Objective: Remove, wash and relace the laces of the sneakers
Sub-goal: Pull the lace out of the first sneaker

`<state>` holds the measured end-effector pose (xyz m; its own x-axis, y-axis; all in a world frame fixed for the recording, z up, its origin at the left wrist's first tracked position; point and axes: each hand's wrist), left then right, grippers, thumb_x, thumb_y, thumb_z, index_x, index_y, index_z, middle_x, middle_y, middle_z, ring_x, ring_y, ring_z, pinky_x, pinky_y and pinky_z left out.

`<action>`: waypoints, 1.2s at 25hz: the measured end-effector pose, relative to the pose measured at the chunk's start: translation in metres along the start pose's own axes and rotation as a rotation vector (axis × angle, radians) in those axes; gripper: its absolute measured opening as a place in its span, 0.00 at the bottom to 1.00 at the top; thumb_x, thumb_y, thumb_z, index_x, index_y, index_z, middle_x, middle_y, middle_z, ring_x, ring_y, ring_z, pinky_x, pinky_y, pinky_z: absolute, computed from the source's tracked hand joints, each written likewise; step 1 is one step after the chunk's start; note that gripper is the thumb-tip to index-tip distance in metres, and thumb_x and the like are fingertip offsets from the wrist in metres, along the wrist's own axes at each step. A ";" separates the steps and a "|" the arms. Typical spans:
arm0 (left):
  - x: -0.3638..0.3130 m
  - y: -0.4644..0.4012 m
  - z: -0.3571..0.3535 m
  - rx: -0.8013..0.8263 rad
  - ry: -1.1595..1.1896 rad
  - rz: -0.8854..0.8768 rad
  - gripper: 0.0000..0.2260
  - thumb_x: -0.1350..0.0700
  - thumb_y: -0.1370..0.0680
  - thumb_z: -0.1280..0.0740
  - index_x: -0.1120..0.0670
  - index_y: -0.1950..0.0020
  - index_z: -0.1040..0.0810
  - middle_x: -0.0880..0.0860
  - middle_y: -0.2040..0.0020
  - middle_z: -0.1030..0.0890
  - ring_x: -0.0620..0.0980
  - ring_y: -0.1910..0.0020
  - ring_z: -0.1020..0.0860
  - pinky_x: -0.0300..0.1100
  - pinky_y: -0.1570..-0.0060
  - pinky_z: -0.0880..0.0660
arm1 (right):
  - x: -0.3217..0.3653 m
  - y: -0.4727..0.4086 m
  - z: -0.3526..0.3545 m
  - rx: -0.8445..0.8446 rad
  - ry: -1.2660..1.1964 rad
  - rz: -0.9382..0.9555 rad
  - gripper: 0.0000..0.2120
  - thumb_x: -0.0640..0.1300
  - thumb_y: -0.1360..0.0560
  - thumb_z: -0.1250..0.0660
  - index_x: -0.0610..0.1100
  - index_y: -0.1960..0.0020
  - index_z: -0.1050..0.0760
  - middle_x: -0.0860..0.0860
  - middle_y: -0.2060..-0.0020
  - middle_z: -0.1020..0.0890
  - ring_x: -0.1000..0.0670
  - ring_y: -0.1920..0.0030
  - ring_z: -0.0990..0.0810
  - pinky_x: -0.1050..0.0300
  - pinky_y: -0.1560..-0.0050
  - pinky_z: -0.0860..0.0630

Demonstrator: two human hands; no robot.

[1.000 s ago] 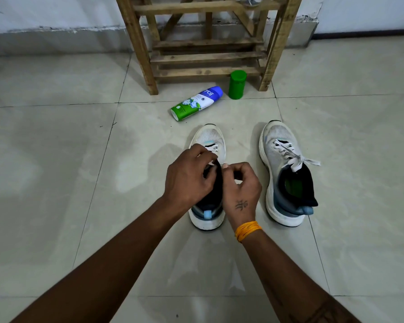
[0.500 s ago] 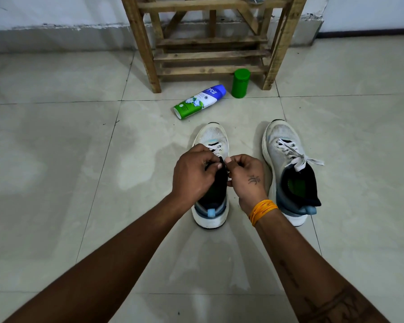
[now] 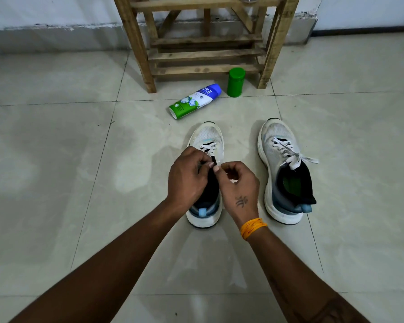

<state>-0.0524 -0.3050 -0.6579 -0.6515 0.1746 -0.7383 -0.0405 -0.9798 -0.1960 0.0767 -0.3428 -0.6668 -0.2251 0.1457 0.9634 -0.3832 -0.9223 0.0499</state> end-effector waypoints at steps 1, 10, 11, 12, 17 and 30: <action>0.000 0.000 0.000 -0.002 -0.019 -0.008 0.02 0.58 0.23 0.29 0.52 0.55 0.19 0.46 0.54 0.22 0.46 0.56 0.22 0.48 0.55 0.24 | -0.003 0.004 -0.001 -0.035 0.114 0.127 0.07 0.49 0.24 0.27 0.46 0.57 0.20 0.54 0.62 0.17 0.56 0.60 0.19 0.59 0.57 0.24; 0.004 0.007 0.005 -0.041 -0.100 -0.041 0.03 0.59 0.20 0.36 0.56 0.53 0.24 0.50 0.50 0.26 0.52 0.57 0.23 0.55 0.58 0.25 | 0.000 0.002 -0.013 -0.013 0.467 0.424 0.08 0.48 0.22 0.33 0.43 0.55 0.25 0.48 0.59 0.21 0.45 0.62 0.21 0.49 0.64 0.27; 0.002 0.008 0.005 -0.030 -0.102 -0.060 0.04 0.58 0.20 0.37 0.56 0.53 0.24 0.51 0.51 0.26 0.53 0.57 0.23 0.54 0.58 0.25 | -0.001 0.002 -0.013 -0.009 0.465 0.430 0.09 0.47 0.21 0.33 0.43 0.55 0.25 0.48 0.58 0.21 0.45 0.62 0.21 0.49 0.64 0.26; -0.001 0.010 0.005 -0.031 -0.113 -0.079 0.05 0.57 0.20 0.38 0.56 0.52 0.25 0.51 0.50 0.26 0.53 0.58 0.23 0.53 0.59 0.25 | -0.002 0.003 -0.014 -0.017 0.461 0.433 0.09 0.46 0.21 0.33 0.42 0.56 0.26 0.47 0.59 0.22 0.44 0.63 0.22 0.48 0.64 0.26; 0.005 0.008 0.006 -0.281 -0.018 0.165 0.03 0.64 0.20 0.37 0.59 0.52 0.25 0.56 0.50 0.25 0.54 0.53 0.25 0.43 0.55 0.33 | 0.000 0.005 -0.012 -0.147 0.442 0.392 0.09 0.41 0.21 0.34 0.41 0.58 0.30 0.45 0.63 0.26 0.42 0.65 0.27 0.53 0.64 0.42; 0.007 0.018 0.024 -0.031 -0.150 0.084 0.09 0.50 0.27 0.27 0.49 0.52 0.25 0.44 0.61 0.21 0.45 0.62 0.21 0.45 0.59 0.24 | 0.016 -0.024 -0.001 0.212 0.694 0.509 0.10 0.43 0.29 0.31 0.47 0.47 0.19 0.49 0.47 0.22 0.44 0.44 0.26 0.49 0.59 0.22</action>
<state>-0.0757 -0.3240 -0.6511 -0.7571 0.0730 -0.6492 0.0413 -0.9864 -0.1592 0.0817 -0.3176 -0.6526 -0.8421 -0.1797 0.5085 0.0699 -0.9713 -0.2274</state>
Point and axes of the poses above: each hand's wrist, its own y-axis away from the middle knuckle, its own z-axis out of the back of the hand, x = y × z
